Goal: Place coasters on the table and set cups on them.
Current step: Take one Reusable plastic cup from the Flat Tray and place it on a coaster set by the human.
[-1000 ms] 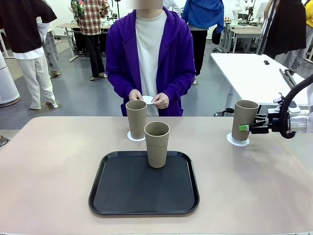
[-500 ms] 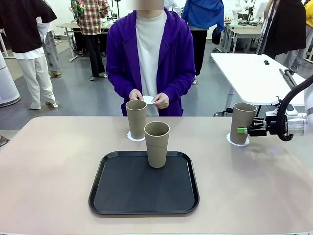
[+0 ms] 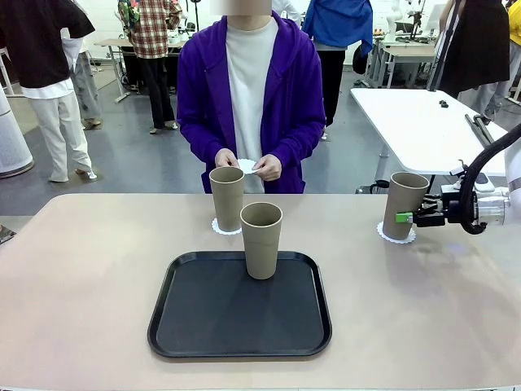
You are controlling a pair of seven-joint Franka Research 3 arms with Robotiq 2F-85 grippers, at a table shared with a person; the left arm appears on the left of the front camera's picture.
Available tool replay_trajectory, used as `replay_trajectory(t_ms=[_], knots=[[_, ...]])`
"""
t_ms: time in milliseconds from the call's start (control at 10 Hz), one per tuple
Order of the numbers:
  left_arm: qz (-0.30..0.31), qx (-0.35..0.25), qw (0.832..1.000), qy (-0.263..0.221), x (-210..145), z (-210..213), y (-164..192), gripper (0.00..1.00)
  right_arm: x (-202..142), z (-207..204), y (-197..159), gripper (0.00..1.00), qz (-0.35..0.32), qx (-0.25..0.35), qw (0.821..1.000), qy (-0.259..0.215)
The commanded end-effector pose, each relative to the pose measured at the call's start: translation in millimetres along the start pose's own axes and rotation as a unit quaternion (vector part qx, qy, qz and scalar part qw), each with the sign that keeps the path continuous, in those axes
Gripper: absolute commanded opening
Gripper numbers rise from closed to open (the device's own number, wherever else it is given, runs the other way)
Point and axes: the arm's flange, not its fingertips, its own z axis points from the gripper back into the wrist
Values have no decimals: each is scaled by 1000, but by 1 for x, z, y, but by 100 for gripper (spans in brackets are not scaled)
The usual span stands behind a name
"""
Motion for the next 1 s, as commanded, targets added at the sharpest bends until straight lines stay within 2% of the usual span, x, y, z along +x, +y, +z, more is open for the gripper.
replay_trajectory(t_ms=[0,500,900], knots=[[1,2,1000,-1,0,1,-3,100,4,0,-4,100,-4,-8,1000,24],[1,2,1000,-1,0,1,-3,100,8,9,0,100,-11,-41,991,124],[1,2,1000,-1,0,1,-3,100,6,17,-7,100,-31,-63,986,148]])
